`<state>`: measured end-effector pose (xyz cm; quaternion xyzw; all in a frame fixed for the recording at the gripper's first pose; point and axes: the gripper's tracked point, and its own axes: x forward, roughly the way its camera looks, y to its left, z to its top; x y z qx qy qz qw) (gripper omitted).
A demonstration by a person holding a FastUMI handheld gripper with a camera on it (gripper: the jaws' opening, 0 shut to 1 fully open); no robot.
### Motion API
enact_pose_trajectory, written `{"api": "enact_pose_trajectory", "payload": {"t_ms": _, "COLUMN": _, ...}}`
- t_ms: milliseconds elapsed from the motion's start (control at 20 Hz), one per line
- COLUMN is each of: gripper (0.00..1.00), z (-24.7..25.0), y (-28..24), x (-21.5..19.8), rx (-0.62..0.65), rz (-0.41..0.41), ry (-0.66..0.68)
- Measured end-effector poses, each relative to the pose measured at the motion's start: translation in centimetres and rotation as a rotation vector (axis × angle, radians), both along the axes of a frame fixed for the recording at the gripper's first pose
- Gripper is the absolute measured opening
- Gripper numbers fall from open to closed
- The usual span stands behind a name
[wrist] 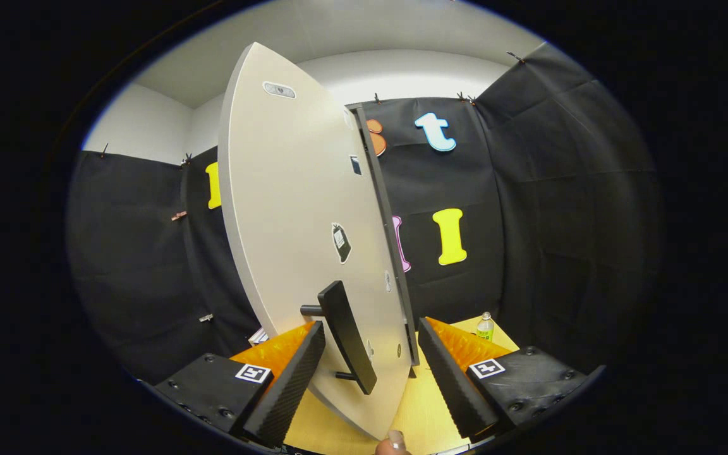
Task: Open the shoe cabinet door, grab the shoes and put them into the shoe cabinet, then close the shoe cabinet door.
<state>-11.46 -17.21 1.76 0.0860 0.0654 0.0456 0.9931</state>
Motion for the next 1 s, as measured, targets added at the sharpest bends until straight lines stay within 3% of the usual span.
{"api": "enact_pose_trajectory", "payload": {"t_ms": 650, "gripper": 0.98, "z": -2.2, "y": 6.9, "x": 2.9, "rx": -0.011, "rz": 0.027, "ry": 0.019}}
{"api": "enact_pose_trajectory", "payload": {"t_ms": 1000, "gripper": 0.98, "z": -3.3, "y": 14.3, "x": 4.9, "rx": -0.053, "rz": 0.137, "ry": 0.032}}
